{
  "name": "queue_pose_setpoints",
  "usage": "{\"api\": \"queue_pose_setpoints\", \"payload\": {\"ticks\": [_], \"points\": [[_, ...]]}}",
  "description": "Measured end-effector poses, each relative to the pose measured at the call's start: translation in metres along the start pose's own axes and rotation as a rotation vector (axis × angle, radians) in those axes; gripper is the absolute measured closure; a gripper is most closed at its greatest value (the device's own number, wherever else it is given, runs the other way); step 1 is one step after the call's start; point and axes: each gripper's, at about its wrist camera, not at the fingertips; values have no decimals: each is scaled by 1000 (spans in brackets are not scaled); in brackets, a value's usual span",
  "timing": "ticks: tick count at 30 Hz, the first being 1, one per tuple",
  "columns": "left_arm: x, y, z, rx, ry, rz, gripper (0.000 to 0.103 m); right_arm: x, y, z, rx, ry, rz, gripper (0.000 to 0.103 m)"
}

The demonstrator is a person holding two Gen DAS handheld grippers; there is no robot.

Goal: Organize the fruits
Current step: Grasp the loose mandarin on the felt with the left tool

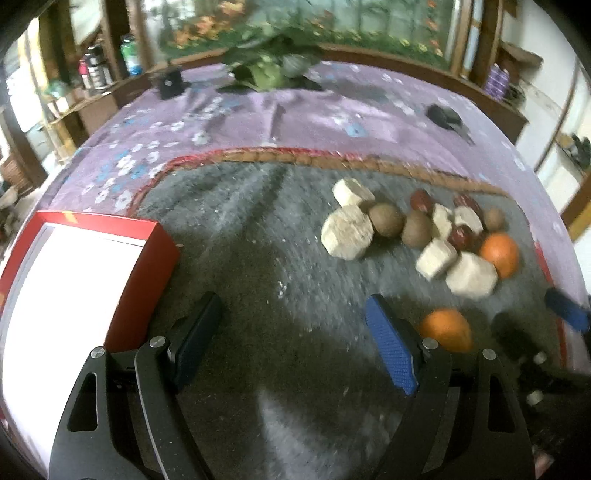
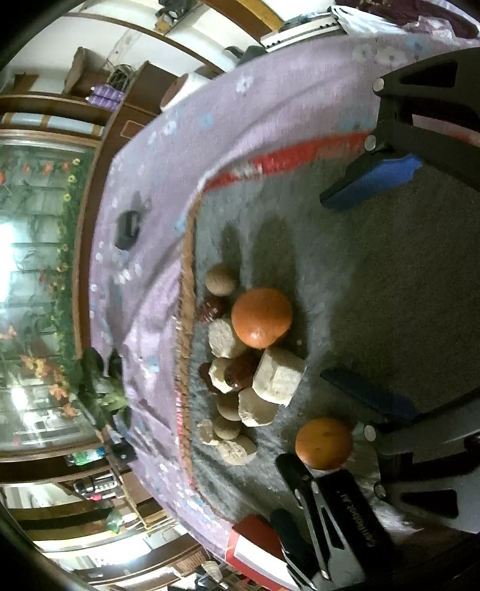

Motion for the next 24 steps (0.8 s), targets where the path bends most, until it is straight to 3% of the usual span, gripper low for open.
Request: {"api": "queue_pose_setpoints", "payload": {"ticks": [4, 8, 16, 21, 22, 24], "points": [[15, 22, 2, 42, 21, 80, 22, 21, -12, 1, -20, -27, -38, 16], [41, 23, 1, -9, -20, 74, 22, 40, -26, 0, -55, -58, -89, 16], [45, -22, 7, -122, 12, 195, 22, 50, -29, 5, -21, -63, -79, 16], [36, -44, 5, -180, -3, 206, 24, 51, -38, 7, -28, -57, -90, 17], [33, -47, 5, -188, 0, 203, 28, 49, -39, 7, -29, -53, -97, 22], [21, -52, 7, -197, 35, 208, 67, 47, -40, 8, -35, -38, -115, 31]]}}
Point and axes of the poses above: each gripper's, at about its wrist camera, not at the fingertips, and x roughly against the way its jaws point, y to its left, z to its underside, and after that the axes turned 12 degrees about -y, right-handed
